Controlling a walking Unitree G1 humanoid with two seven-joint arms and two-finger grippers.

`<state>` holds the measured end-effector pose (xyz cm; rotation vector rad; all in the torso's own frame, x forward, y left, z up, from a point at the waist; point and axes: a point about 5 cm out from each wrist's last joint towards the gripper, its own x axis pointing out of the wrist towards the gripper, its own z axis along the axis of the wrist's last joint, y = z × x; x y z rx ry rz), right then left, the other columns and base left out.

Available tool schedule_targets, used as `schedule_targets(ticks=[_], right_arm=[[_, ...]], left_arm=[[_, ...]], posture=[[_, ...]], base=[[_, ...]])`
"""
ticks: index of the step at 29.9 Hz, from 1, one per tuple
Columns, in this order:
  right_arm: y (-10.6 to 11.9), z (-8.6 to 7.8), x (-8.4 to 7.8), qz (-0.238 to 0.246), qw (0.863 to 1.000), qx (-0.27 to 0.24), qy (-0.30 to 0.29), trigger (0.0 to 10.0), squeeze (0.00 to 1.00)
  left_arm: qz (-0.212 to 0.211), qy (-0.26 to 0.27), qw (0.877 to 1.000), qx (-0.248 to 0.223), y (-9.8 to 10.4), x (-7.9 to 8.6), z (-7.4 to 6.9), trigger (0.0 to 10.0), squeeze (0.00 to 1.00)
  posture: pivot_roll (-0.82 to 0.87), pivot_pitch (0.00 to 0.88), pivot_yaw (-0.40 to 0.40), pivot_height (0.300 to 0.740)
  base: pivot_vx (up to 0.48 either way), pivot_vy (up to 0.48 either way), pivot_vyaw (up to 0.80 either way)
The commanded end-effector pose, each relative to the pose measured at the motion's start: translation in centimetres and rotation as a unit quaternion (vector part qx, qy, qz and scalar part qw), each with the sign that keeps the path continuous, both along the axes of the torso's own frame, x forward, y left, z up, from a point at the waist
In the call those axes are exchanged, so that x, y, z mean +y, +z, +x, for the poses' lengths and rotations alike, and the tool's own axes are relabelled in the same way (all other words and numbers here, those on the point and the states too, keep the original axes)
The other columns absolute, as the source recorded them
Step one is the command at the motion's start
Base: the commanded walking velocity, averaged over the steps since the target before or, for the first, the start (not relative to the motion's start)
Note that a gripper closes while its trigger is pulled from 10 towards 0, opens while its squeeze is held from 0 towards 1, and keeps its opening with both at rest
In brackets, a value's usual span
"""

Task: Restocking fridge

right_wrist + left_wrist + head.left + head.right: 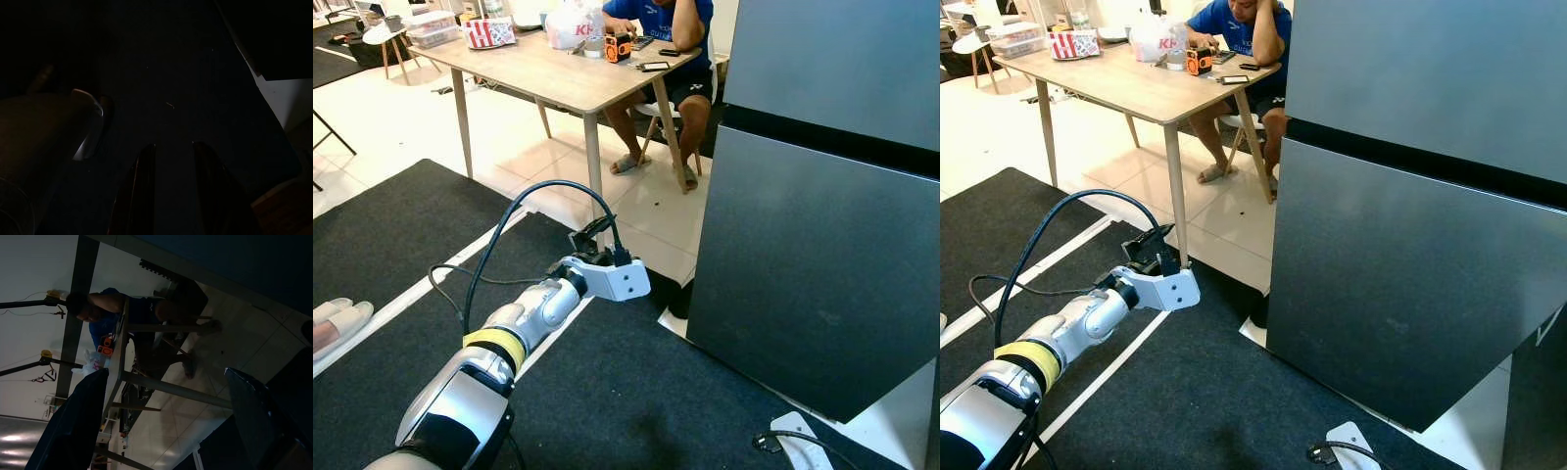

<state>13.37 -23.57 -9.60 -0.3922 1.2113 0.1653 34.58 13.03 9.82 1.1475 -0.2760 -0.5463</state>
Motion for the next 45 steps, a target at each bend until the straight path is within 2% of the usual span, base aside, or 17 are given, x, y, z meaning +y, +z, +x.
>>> schedule_targets(ticks=[1, 40, 45], right_arm=[[0.04, 0.04, -0.08, -0.001, 1.000, -0.003, 0.001, 10.0, 0.00], [-0.18, -0.38, 0.26, 0.004, 1.000, 0.003, 0.000, 10.0, 0.00], [-0.29, -0.42, 0.64, 0.008, 1.000, 0.001, -0.005, 10.0, 0.00]], left_arm=[[0.002, -0.008, 1.000, -0.001, 0.05, -0.57, 0.09, 10.0, 0.00], [-0.001, -0.015, 1.000, -0.007, 0.24, -0.84, 0.11, 10.0, 0.00], [-0.001, -0.014, 1.000, -0.006, 0.24, -0.48, 0.06, 10.0, 0.00]], posture=[[-0.01, 0.000, 0.035, 0.740], [-0.02, 0.000, 0.034, 0.740], [-0.03, 0.000, 0.060, 0.740]], base=[[0.000, 0.000, 0.00], [0.000, 0.000, 0.00], [0.000, 0.000, 0.00]])
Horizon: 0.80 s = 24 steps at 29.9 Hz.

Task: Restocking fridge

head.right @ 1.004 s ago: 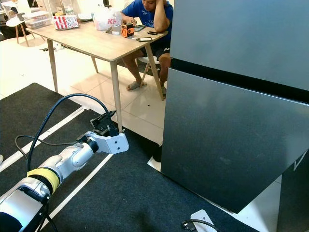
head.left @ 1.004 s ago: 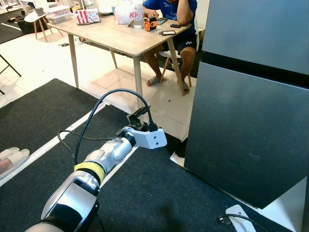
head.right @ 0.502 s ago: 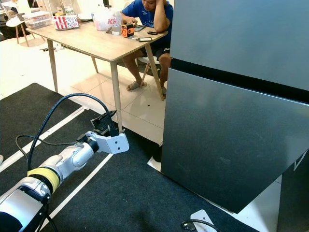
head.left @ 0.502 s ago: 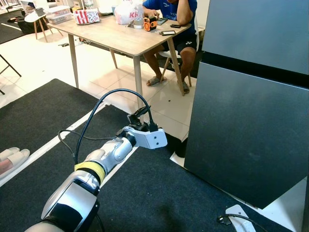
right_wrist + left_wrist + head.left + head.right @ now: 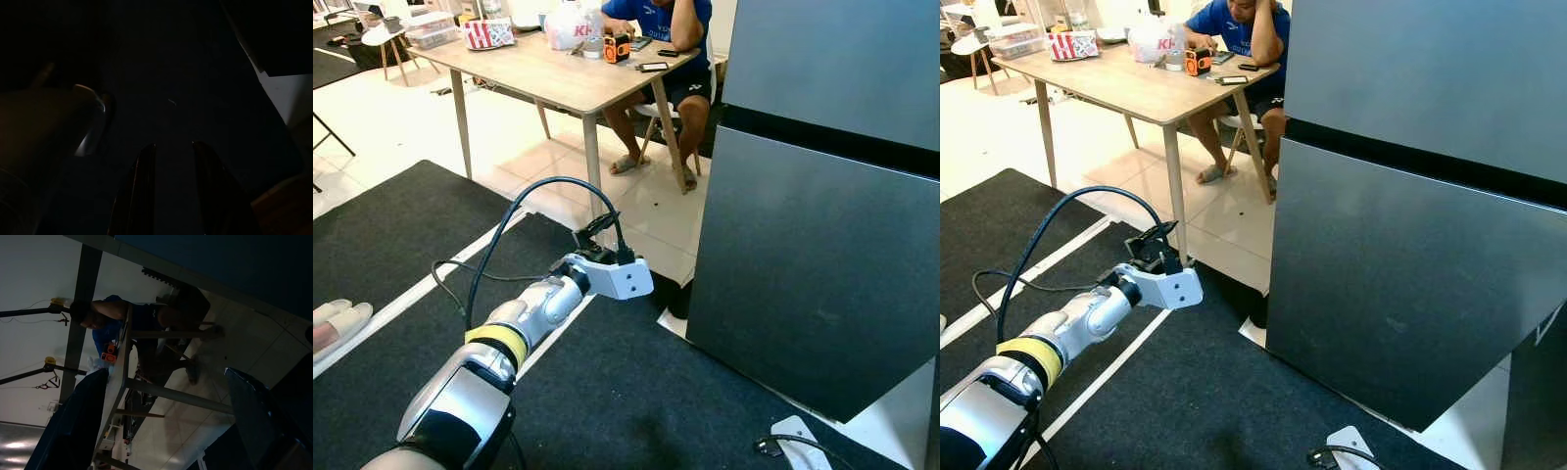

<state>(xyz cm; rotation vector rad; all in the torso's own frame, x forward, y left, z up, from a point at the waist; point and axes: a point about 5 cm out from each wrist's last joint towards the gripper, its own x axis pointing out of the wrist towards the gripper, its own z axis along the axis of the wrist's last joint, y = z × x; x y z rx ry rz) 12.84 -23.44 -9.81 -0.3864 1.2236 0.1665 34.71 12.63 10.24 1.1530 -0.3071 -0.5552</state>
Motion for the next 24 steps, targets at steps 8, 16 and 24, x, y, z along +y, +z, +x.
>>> schedule_targets(ticks=[8, 16, 24], right_arm=[[-0.5, -1.0, 1.0, 0.013, 1.000, 0.005, -0.010, 10.0, 0.00], [-0.5, -1.3, 0.7, 0.009, 1.000, 0.009, -0.012, 10.0, 0.00], [-0.4, -0.8, 0.8, 0.011, 1.000, 0.002, -0.008, 10.0, 0.00]], left_arm=[[-0.002, -0.005, 1.000, 0.002, 0.0, 0.1, -0.1, 10.0, 0.00], [-0.005, -0.005, 1.000, 0.001, 0.1, 0.0, -0.1, 10.0, 0.00], [-0.006, -0.006, 1.000, 0.001, 0.2, -0.2, 0.0, 10.0, 0.00]], posture=[[-0.04, 0.000, 0.066, 0.740], [-0.05, 0.000, 0.051, 0.740], [-0.05, 0.000, 0.049, 0.740]], base=[[0.000, 0.000, 0.00], [0.000, 0.000, 0.00], [0.000, 0.000, 0.00]])
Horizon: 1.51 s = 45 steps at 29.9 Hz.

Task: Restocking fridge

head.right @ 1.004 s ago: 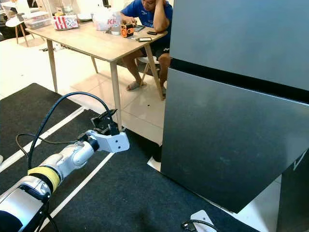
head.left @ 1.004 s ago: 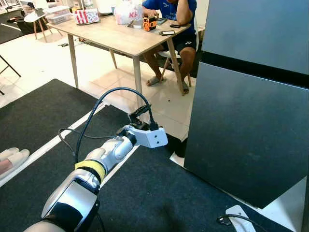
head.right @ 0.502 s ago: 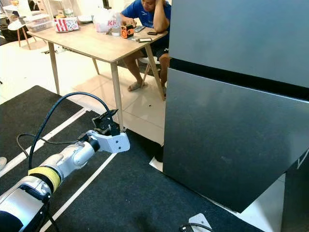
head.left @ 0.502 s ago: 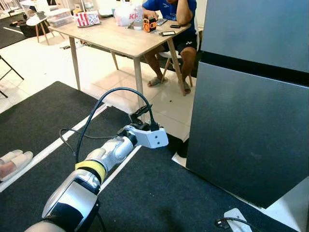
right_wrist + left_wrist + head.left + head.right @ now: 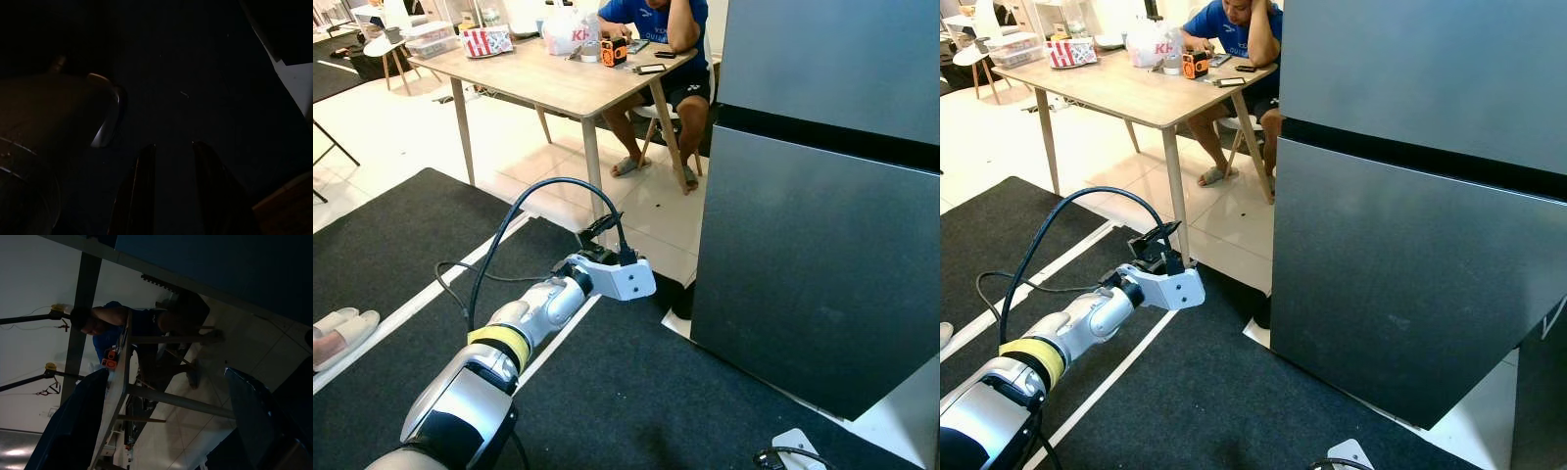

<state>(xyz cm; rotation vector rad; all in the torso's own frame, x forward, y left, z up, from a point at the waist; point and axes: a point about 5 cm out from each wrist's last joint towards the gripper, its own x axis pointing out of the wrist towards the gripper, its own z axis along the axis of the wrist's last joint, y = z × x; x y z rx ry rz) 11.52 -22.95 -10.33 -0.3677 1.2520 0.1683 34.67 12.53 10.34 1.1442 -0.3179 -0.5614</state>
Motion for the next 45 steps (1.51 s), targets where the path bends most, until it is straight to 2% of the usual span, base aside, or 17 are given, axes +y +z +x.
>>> schedule_targets(ticks=[1, 20, 24, 25, 26, 29, 30, 34, 36, 37, 38, 39, 40, 41, 42, 44, 45], right_arm=[[0.1, 0.5, 0.3, 0.005, 1.000, -0.012, -0.002, 10.0, 0.00], [-0.2, 0.0, 1.0, 0.017, 1.000, -0.004, 0.004, 10.0, 0.00], [0.0, 1.0, 1.6, 0.041, 0.999, -0.028, -0.006, 10.0, 0.00], [0.0, 1.0, 1.6, 0.041, 0.999, -0.028, -0.006, 10.0, 0.00], [0.1, 1.2, 1.6, 0.047, 0.998, -0.038, -0.018, 10.0, 0.00], [0.3, 1.5, 1.6, 0.066, 0.995, -0.053, -0.045, 10.0, 0.00], [0.3, 1.5, 1.6, 0.066, 0.995, -0.053, -0.045, 10.0, 0.00], [0.4, 2.3, 2.6, 0.115, 0.987, -0.073, -0.084, 10.0, 0.00], [0.4, 2.3, 2.6, 0.115, 0.987, -0.073, -0.084, 10.0, 0.00], [0.5, 2.5, 2.8, 0.123, 0.986, -0.076, -0.088, 10.0, 0.00], [0.5, 2.5, 2.8, 0.123, 0.986, -0.076, -0.088, 10.0, 0.00], [0.5, 2.6, 3.2, 0.132, 0.985, -0.074, -0.084, 10.0, 0.00], [0.5, 2.6, 3.2, 0.132, 0.985, -0.074, -0.084, 10.0, 0.00], [0.5, 2.7, 3.4, 0.135, 0.985, -0.073, -0.079, 10.0, 0.00], [0.5, 2.7, 3.4, 0.135, 0.985, -0.073, -0.079, 10.0, 0.00], [0.5, 2.9, 3.3, 0.128, 0.986, -0.075, -0.080, 10.0, 0.00], [0.5, 2.9, 3.3, 0.128, 0.986, -0.075, -0.080, 10.0, 0.00]], left_arm=[[-0.001, -0.001, 1.000, 0.002, 0.1, -0.1, 0.0, 10.0, 0.00], [0.019, 0.020, 0.999, 0.021, -0.4, 0.3, 0.3, 10.0, 0.00], [-0.160, 0.142, 0.974, 0.072, 0.9, 3.7, 1.4, 10.0, 0.00], [-0.160, 0.142, 0.974, 0.072, 0.9, 3.7, 1.4, 10.0, 0.00], [-0.263, 0.190, 0.940, 0.102, 1.0, 5.5, 1.5, 10.0, 0.00], [-0.398, 0.273, 0.860, 0.167, 0.0, 8.7, 1.2, 10.0, 0.00], [-0.398, 0.273, 0.860, 0.167, 0.0, 8.7, 1.2, 10.0, 0.00], [-0.557, 0.382, 0.686, 0.271, -5.5, 12.7, -2.5, 10.0, 0.00], [-0.557, 0.382, 0.686, 0.271, -5.5, 12.7, -2.5, 10.0, 0.00], [-0.567, 0.395, 0.665, 0.285, -6.6, 13.0, -3.3, 10.0, 0.00], [-0.567, 0.395, 0.665, 0.285, -6.6, 13.0, -3.3, 10.0, 0.00], [-0.559, 0.418, 0.632, 0.337, -9.5, 12.4, -5.7, 10.0, 0.00], [-0.559, 0.418, 0.632, 0.337, -9.5, 12.4, -5.7, 10.0, 0.00], [-0.548, 0.435, 0.609, 0.374, -11.7, 11.8, -7.8, 10.0, 0.00], [-0.548, 0.435, 0.609, 0.374, -11.7, 11.8, -7.8, 10.0, 0.00], [-0.526, 0.472, 0.573, 0.415, -15.2, 11.1, -12.0, 10.0, 0.00], [-0.526, 0.472, 0.573, 0.415, -15.2, 11.1, -12.0, 10.0, 0.00]], posture=[[-0.05, 0.000, 0.049, 0.740], [-0.06, 0.000, 0.057, 0.740], [-0.07, 0.000, 0.047, 0.740], [-0.07, 0.000, 0.047, 0.740], [-0.07, 0.000, 0.046, 0.740], [-0.05, 0.000, 0.047, 0.740], [-0.05, 0.000, 0.047, 0.740], [-0.05, 0.000, 0.055, 0.740], [-0.05, 0.000, 0.055, 0.740], [-0.05, 0.000, 0.055, 0.740], [-0.05, 0.000, 0.055, 0.740], [-0.06, 0.000, 0.049, 0.740], [-0.06, 0.000, 0.049, 0.740], [-0.06, 0.000, 0.046, 0.740], [-0.06, 0.000, 0.046, 0.740], [-0.07, 0.000, 0.008, 0.740], [-0.07, 0.000, 0.008, 0.740]], base=[[0.000, 0.000, 0.00], [0.000, 0.000, 0.00], [0.000, 0.000, 0.00], [0.000, 0.000, 0.00], [0.000, 0.000, 0.00], [0.000, 0.000, 0.00], [0.000, 0.000, 0.00], [0.000, 0.000, 0.00], [0.000, 0.000, 0.00], [0.000, 0.000, 0.00], [0.000, 0.000, 0.00], [0.000, 0.000, 0.00], [0.000, 0.000, 0.00], [0.000, 0.000, 0.00], [0.000, 0.000, 0.00], [0.000, 0.000, 0.00], [0.000, 0.000, 0.00]])
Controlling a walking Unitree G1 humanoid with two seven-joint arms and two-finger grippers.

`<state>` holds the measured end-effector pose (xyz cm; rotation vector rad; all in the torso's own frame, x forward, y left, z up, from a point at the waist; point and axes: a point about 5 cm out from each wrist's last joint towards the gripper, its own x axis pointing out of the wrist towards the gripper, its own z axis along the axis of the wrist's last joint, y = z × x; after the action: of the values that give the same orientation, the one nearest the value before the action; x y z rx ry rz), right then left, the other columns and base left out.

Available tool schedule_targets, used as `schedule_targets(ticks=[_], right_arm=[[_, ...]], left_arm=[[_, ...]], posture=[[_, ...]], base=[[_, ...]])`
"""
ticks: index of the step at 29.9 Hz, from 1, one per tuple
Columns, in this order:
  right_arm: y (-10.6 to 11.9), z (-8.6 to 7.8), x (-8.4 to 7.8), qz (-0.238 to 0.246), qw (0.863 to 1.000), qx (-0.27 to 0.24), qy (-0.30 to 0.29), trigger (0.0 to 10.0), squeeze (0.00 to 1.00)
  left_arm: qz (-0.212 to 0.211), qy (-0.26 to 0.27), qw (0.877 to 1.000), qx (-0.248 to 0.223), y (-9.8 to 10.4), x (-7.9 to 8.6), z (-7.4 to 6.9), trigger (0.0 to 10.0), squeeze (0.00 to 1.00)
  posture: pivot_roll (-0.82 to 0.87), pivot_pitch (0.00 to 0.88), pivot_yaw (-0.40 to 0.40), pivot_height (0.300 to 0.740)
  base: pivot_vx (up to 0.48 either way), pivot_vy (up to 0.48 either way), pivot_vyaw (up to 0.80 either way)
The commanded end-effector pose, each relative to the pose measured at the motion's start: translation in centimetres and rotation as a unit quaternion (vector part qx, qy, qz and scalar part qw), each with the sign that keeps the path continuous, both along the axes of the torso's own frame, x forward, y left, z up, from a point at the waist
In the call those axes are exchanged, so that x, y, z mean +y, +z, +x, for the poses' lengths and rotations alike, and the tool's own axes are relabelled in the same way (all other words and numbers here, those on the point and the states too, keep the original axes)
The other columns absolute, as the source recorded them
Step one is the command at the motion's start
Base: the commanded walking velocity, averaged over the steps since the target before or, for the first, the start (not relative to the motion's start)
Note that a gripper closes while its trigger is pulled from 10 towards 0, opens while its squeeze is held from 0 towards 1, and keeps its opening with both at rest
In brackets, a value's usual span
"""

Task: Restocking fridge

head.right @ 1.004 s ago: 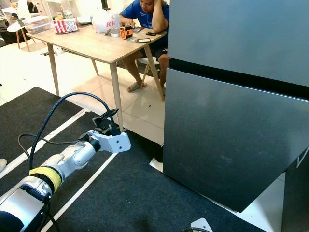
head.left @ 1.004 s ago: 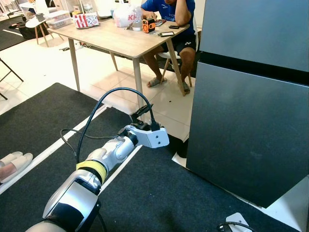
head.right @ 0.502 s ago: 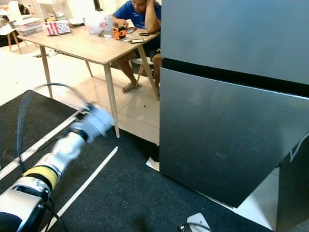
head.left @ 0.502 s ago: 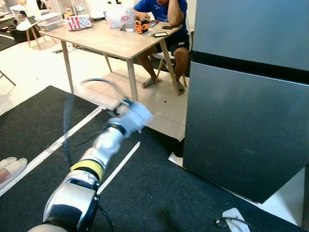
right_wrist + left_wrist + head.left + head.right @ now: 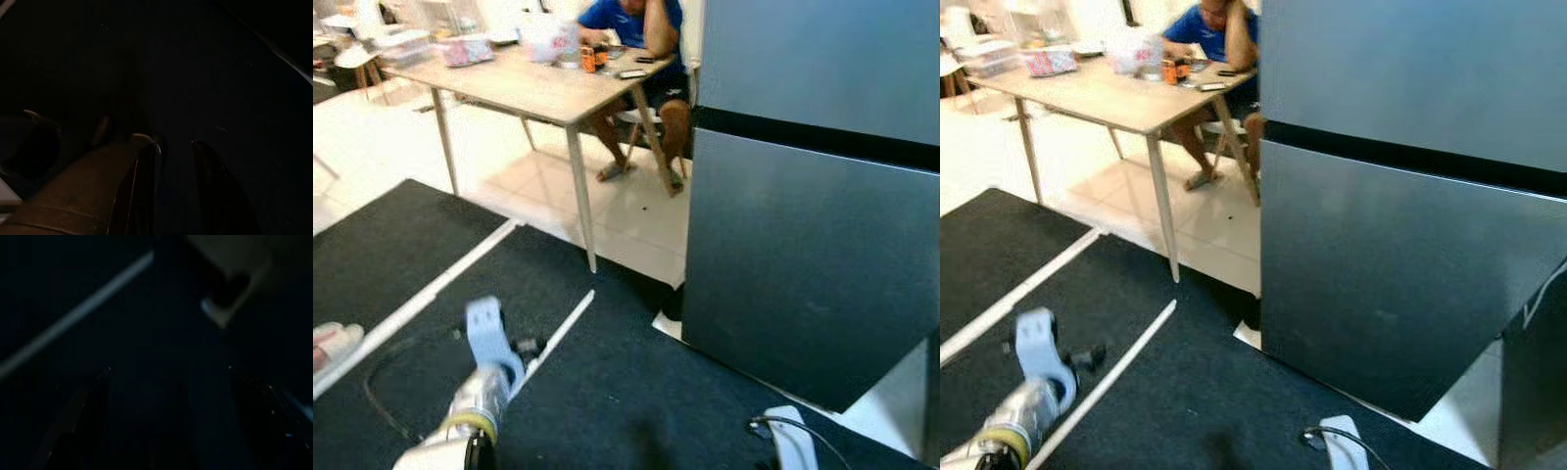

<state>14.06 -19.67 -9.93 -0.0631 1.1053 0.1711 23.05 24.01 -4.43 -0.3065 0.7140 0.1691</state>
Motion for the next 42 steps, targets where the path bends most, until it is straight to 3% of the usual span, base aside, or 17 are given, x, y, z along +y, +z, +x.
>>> schedule_targets(ticks=[1, 2, 3, 4, 5, 9, 10, 11, 12, 13, 17, 21, 23, 29, 32, 40, 42], right_arm=[[0.2, 0.4, -0.2, -0.006, 1.000, -0.009, -0.010, 10.0, 0.00], [0.2, 0.4, -0.5, 0.004, 1.000, -0.004, -0.015, 10.0, 0.00], [0.2, 0.4, -0.5, 0.004, 1.000, -0.004, -0.015, 10.0, 0.00], [0.5, 0.6, -1.4, -0.002, 1.000, -0.008, -0.015, 10.0, 0.22], [0.8, 0.9, -2.5, 0.002, 1.000, -0.013, -0.026, 10.0, 0.44], [0.8, 0.7, -2.9, 0.006, 1.000, -0.003, -0.027, 10.0, 0.43], [0.9, 0.7, -2.9, 0.006, 1.000, 0.002, -0.017, 10.0, 0.25], [0.9, 0.7, -2.9, 0.006, 1.000, 0.002, -0.017, 10.0, 0.25], [0.9, 0.7, -3.0, 0.007, 1.000, 0.003, -0.014, 10.0, 0.00], [1.0, 0.8, -3.1, 0.005, 1.000, 0.001, -0.017, 10.0, 0.00], [1.0, 0.9, -3.2, 0.000, 1.000, -0.002, -0.022, 10.0, 0.00], [0.5, 0.0, -2.5, -0.005, 1.000, 0.014, -0.010, 10.0, 0.00], [0.4, -0.1, -2.3, -0.003, 1.000, 0.016, -0.010, 10.0, 0.00], [0.2, -0.4, -2.2, 0.000, 1.000, 0.018, -0.024, 10.0, 0.00], [0.1, -0.9, -2.3, -0.002, 0.999, 0.027, -0.025, 10.0, 0.00], [0.1, -0.5, -1.9, -0.003, 1.000, 0.027, -0.014, 10.0, 0.00], [0.2, -0.3, -2.0, -0.010, 1.000, 0.025, 0.006, 10.0, 0.00]], left_arm=[[0.014, 0.007, 0.999, 0.036, -1.6, -0.3, -2.3, 10.0, 0.00], [0.010, 0.029, 0.998, 0.063, -2.7, -0.2, -4.3, 10.0, 0.00], [0.010, 0.029, 0.998, 0.063, -2.7, -0.2, -4.3, 10.0, 0.00], [0.017, 0.046, 0.994, 0.098, -3.7, -0.1, -6.7, 10.0, 0.00], [0.035, 0.025, 0.989, 0.142, -4.9, -0.5, -9.4, 10.0, 0.00], [0.000, 0.027, 0.984, 0.176, -5.8, -1.2, -11.4, 10.0, 0.00], [-0.025, 0.029, 0.982, 0.183, -6.1, -1.7, -12.1, 10.0, 0.00], [-0.025, 0.029, 0.982, 0.183, -6.1, -1.7, -12.1, 10.0, 0.00], [-0.044, 0.030, 0.981, 0.187, -6.3, -2.3, -12.7, 10.0, 0.00], [-0.065, 0.029, 0.981, 0.178, -6.4, -2.8, -13.0, 10.0, 0.00], [-0.079, 0.022, 0.982, 0.167, -6.5, -3.3, -13.1, 10.0, 0.00], [-0.075, 0.017, 0.990, 0.122, -5.7, -2.8, -11.1, 10.0, 0.00], [-0.074, 0.020, 0.990, 0.116, -5.6, -2.5, -10.8, 10.0, 0.00], [-0.006, -0.024, 0.992, 0.123, -5.2, -1.9, -10.0, 10.0, 0.00], [0.001, -0.013, 0.994, 0.108, -4.9, -1.6, -9.1, 10.0, 0.00], [-0.027, 0.002, 0.994, 0.108, -5.0, -1.3, -9.7, 10.0, 0.00], [-0.029, -0.017, 0.994, 0.106, -5.0, -1.7, -9.7, 10.0, 0.00]], posture=[[-0.07, 0.000, 0.005, 0.740], [-0.07, 0.000, 0.008, 0.740], [-0.07, 0.000, 0.008, 0.740], [-0.07, 0.000, 0.006, 0.740], [-0.06, 0.000, -0.010, 0.740], [-0.06, 0.000, -0.018, 0.740], [-0.07, 0.000, -0.017, 0.740], [-0.07, 0.000, -0.017, 0.740], [-0.07, 0.000, -0.016, 0.740], [-0.08, 0.000, -0.016, 0.740], [-0.08, 0.000, -0.013, 0.740], [-0.07, 0.000, 0.003, 0.740], [-0.07, 0.000, 0.013, 0.740], [-0.08, 0.000, 0.049, 0.740], [-0.06, 0.000, 0.053, 0.740], [-0.05, 0.000, 0.025, 0.740], [-0.06, 0.000, 0.026, 0.740]], base=[[0.000, 0.000, 0.00], [0.000, 0.000, 0.00], [0.000, 0.000, 0.00], [0.000, 0.000, 0.00], [0.000, 0.000, 0.00], [0.000, 0.000, 0.59], [0.000, 0.000, 0.77], [0.000, 0.000, 0.77], [0.000, 0.000, 0.78], [0.000, 0.000, 0.77], [0.000, 0.000, 0.77], [0.000, 0.000, 0.78], [0.000, 0.000, 0.77], [0.000, 0.000, 0.77], [0.000, 0.000, 0.77], [0.000, 0.000, 0.77], [0.000, 0.000, 0.77]])
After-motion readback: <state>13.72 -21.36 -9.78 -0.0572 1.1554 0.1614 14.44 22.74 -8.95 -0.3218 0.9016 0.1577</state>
